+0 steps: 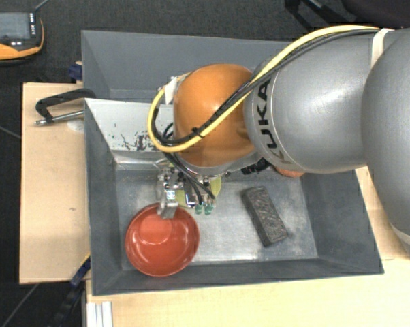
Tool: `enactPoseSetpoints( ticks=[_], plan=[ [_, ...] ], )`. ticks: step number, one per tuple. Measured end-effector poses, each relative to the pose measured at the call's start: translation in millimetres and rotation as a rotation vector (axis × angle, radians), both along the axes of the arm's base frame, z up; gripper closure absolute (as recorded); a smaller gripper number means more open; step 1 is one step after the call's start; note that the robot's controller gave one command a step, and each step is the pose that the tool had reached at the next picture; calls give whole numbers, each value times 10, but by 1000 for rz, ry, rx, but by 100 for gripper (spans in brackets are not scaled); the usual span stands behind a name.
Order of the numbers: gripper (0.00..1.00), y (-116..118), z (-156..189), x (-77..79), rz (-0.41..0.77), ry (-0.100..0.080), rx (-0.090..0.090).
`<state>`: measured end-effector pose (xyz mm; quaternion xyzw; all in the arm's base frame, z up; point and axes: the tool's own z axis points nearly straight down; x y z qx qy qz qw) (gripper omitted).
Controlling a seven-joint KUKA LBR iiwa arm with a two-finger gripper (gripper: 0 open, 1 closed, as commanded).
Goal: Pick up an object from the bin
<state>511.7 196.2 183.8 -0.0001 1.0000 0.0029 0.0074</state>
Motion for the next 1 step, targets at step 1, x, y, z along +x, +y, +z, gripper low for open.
enactPoseSetpoints(
  ticks=[1],
  plan=[
    [0,-131,-265,75,-6,-6,3]
  ],
)
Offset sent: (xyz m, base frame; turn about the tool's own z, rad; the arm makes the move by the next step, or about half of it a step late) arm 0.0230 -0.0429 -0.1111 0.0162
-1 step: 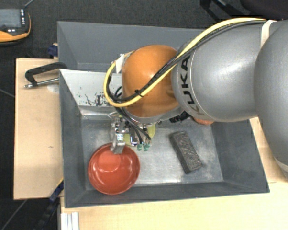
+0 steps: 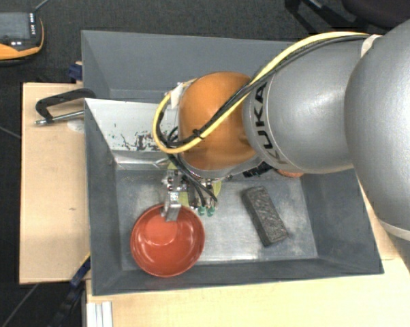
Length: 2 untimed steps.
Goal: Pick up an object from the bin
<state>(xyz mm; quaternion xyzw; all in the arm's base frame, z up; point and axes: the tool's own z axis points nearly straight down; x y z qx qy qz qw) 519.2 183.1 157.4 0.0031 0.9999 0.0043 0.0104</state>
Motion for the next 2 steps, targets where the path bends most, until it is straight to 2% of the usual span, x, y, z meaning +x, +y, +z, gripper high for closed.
enactPoseSetpoints(
  ticks=[1,2],
  plan=[
    [0,-666,-881,34,-14,-1,0],
    [0,-1037,-823,-109,370,-33,-8]
  ],
)
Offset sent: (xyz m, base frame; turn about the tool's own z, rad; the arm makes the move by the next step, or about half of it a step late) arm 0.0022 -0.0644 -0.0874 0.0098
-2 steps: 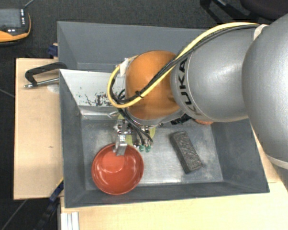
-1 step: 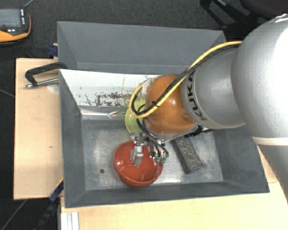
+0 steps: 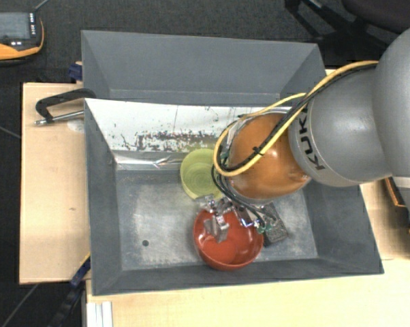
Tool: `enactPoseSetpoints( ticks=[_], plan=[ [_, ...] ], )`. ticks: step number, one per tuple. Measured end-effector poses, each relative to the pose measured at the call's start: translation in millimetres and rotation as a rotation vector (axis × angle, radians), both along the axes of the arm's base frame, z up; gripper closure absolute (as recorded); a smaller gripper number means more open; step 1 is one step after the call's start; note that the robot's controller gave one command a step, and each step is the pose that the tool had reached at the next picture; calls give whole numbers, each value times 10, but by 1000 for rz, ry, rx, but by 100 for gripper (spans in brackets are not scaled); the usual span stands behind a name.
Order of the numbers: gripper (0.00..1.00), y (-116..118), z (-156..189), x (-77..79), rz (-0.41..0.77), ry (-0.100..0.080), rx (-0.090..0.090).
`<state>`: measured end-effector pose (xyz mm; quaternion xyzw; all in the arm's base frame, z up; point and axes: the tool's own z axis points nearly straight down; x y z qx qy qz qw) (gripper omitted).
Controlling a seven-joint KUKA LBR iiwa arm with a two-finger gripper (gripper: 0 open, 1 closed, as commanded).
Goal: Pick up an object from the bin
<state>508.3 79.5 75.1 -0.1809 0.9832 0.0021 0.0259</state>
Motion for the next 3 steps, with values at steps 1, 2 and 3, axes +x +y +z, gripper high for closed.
enactPoseSetpoints(
  ticks=[1,2,3],
  plan=[
    [100,13,-1,-2,1,1,2],
    [100,327,1233,626,74,-12,2],
    [100,525,2742,651,120,-28,3]
  ],
)
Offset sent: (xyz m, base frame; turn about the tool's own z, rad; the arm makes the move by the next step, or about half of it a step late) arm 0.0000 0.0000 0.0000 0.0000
